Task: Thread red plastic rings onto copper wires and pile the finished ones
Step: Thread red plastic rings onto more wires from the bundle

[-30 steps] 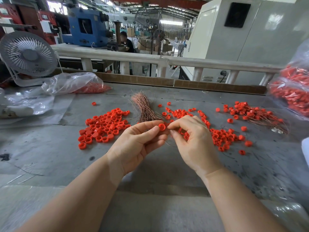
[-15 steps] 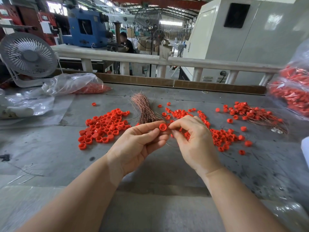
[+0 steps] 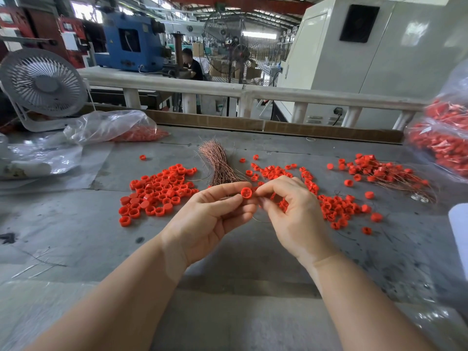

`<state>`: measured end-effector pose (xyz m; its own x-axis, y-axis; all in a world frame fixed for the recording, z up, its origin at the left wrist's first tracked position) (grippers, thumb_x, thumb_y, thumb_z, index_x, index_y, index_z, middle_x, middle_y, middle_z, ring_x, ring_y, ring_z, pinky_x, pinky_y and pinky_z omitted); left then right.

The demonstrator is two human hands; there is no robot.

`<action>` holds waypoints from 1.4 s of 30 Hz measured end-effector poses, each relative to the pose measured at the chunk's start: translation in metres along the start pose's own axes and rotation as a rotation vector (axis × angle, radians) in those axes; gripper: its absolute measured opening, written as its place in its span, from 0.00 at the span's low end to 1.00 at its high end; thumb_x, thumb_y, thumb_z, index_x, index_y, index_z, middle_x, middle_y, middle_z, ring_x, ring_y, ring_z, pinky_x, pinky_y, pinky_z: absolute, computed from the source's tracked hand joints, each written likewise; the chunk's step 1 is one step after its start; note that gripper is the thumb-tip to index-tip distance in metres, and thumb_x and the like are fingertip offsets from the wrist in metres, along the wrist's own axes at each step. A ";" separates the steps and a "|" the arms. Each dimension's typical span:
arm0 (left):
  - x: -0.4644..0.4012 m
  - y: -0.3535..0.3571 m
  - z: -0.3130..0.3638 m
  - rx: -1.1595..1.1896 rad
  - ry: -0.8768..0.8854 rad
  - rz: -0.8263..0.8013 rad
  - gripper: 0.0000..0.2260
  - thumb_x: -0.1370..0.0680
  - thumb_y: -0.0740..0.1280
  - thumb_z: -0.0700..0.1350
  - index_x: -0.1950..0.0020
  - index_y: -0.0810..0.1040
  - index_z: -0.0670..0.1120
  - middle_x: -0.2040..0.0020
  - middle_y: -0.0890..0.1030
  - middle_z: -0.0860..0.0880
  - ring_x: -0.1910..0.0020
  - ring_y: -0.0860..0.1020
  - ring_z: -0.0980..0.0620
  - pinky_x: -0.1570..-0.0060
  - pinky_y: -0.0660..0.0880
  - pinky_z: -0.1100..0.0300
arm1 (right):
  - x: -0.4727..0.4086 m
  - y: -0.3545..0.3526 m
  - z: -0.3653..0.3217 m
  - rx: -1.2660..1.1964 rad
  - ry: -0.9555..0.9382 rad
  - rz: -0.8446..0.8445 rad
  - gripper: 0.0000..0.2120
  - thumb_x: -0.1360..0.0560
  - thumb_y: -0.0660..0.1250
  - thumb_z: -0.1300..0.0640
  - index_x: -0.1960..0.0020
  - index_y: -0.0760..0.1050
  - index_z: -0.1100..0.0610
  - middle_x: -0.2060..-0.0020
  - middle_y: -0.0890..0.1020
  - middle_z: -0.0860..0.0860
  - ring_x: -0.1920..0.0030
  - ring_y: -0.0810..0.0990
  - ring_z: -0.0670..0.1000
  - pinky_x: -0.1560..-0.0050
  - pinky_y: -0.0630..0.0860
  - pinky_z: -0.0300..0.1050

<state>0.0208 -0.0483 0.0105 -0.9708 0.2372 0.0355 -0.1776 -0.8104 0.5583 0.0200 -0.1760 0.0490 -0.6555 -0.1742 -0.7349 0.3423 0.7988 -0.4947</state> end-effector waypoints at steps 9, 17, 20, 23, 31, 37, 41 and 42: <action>0.001 0.001 -0.001 -0.017 -0.010 -0.037 0.09 0.32 0.65 0.36 0.58 0.84 0.40 0.64 0.82 0.43 0.68 0.81 0.54 0.65 0.79 0.64 | 0.000 0.001 0.001 -0.033 0.009 -0.001 0.07 0.32 0.70 0.66 0.60 0.80 0.56 0.64 0.80 0.49 0.60 0.76 0.52 0.55 0.71 0.48; 0.002 0.003 0.000 -0.010 -0.014 -0.078 0.10 0.31 0.64 0.36 0.58 0.85 0.43 0.62 0.83 0.44 0.67 0.82 0.54 0.64 0.79 0.64 | 0.000 0.000 -0.001 -0.059 0.017 0.003 0.06 0.32 0.70 0.66 0.60 0.80 0.55 0.65 0.79 0.46 0.60 0.76 0.52 0.56 0.71 0.47; 0.002 0.002 -0.001 -0.011 -0.018 -0.077 0.10 0.31 0.64 0.36 0.57 0.85 0.42 0.62 0.83 0.44 0.66 0.81 0.54 0.65 0.79 0.64 | 0.000 0.001 0.001 -0.069 0.049 -0.007 0.08 0.32 0.71 0.68 0.60 0.80 0.56 0.64 0.77 0.44 0.60 0.76 0.51 0.56 0.72 0.45; 0.003 0.002 -0.001 -0.025 -0.015 -0.082 0.10 0.31 0.64 0.37 0.58 0.85 0.43 0.62 0.83 0.44 0.66 0.81 0.55 0.65 0.79 0.64 | 0.001 0.001 0.000 -0.077 0.067 -0.019 0.07 0.31 0.71 0.68 0.59 0.81 0.57 0.64 0.77 0.43 0.59 0.76 0.50 0.55 0.72 0.41; 0.000 0.001 -0.002 0.008 0.002 -0.066 0.09 0.31 0.64 0.37 0.57 0.84 0.42 0.63 0.82 0.45 0.67 0.81 0.55 0.64 0.80 0.63 | 0.000 -0.001 0.000 -0.076 0.080 -0.023 0.07 0.30 0.70 0.68 0.59 0.81 0.57 0.63 0.79 0.45 0.57 0.76 0.48 0.54 0.71 0.38; -0.002 0.001 -0.004 -0.006 -0.008 -0.065 0.09 0.31 0.64 0.38 0.59 0.85 0.43 0.63 0.83 0.46 0.66 0.81 0.55 0.62 0.80 0.63 | 0.000 -0.002 0.000 -0.061 0.079 -0.027 0.07 0.30 0.70 0.67 0.59 0.81 0.56 0.63 0.78 0.45 0.57 0.76 0.48 0.55 0.70 0.36; -0.002 0.001 -0.004 -0.022 -0.013 -0.070 0.09 0.31 0.64 0.39 0.60 0.85 0.44 0.62 0.83 0.46 0.66 0.81 0.56 0.63 0.79 0.64 | 0.000 -0.002 -0.001 -0.056 0.085 -0.031 0.07 0.30 0.70 0.67 0.59 0.81 0.56 0.63 0.79 0.45 0.57 0.75 0.47 0.55 0.70 0.35; -0.002 0.000 -0.004 -0.020 -0.011 -0.062 0.09 0.31 0.64 0.39 0.60 0.85 0.43 0.62 0.83 0.46 0.66 0.81 0.56 0.63 0.79 0.64 | 0.000 -0.002 -0.001 -0.055 0.084 -0.030 0.06 0.30 0.70 0.67 0.59 0.81 0.56 0.62 0.79 0.45 0.57 0.75 0.47 0.55 0.70 0.35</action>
<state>0.0219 -0.0509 0.0070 -0.9561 0.2928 0.0107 -0.2403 -0.8047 0.5429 0.0187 -0.1766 0.0508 -0.7198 -0.1518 -0.6774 0.2854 0.8248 -0.4881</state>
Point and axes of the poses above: each hand's wrist, its own x-axis away from the middle knuckle, its own y-axis out of the palm, z = x × y, the point moved 6 cm from there along -x, towards the middle knuckle
